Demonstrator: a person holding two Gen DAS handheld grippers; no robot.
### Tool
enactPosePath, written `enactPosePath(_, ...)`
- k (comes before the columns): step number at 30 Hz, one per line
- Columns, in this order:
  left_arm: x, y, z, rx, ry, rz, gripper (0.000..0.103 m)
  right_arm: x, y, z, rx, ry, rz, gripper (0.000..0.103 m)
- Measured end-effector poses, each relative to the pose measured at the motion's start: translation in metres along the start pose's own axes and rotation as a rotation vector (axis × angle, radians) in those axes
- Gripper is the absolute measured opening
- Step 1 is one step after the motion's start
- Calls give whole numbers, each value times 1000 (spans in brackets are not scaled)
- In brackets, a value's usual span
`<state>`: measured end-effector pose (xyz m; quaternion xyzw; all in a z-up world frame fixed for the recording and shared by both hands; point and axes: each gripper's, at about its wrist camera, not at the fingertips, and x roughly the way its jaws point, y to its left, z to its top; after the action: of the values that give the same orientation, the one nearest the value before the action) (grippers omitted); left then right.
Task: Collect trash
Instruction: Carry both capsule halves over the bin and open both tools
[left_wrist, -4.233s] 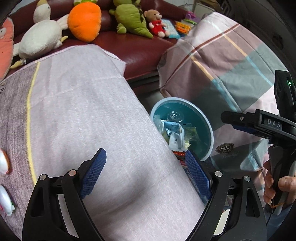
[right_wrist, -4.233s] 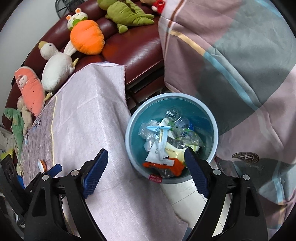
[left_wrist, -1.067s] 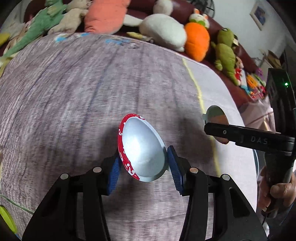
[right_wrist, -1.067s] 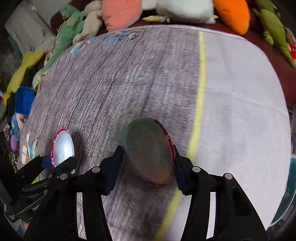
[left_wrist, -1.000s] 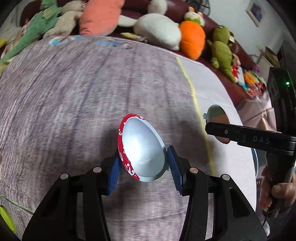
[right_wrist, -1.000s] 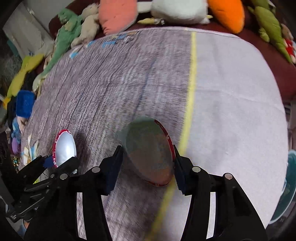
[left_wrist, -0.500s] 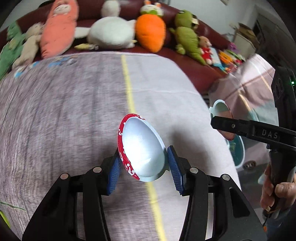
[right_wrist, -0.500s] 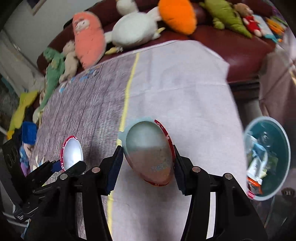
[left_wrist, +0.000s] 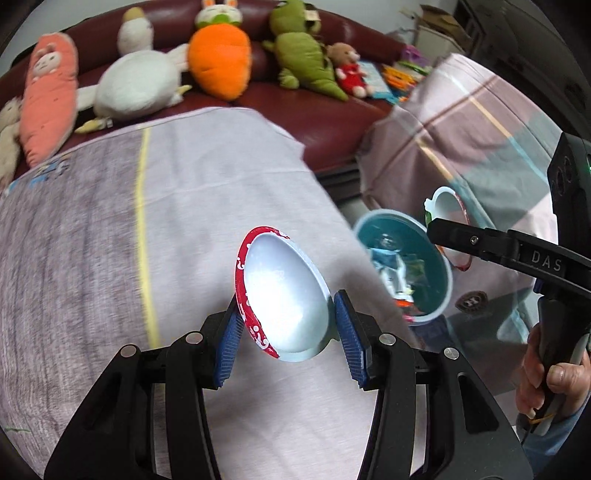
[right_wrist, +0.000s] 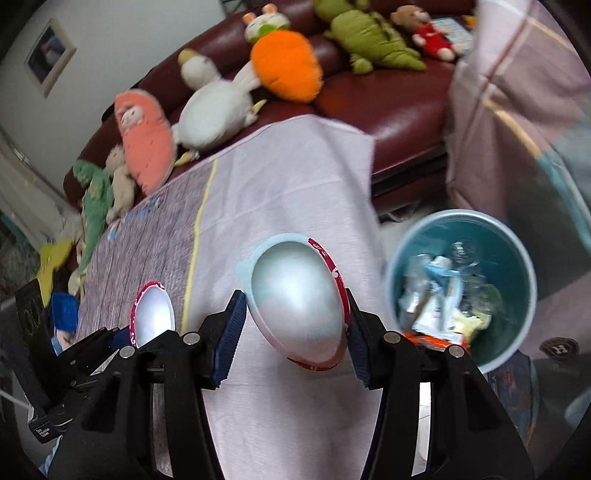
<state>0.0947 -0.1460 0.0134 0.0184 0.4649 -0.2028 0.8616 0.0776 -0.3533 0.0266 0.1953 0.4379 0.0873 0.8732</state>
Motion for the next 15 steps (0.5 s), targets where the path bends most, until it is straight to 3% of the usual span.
enactPosePath(15,45,-97,20,155,53,-57,50,-49,-101,-3,144,-82,-50,50)
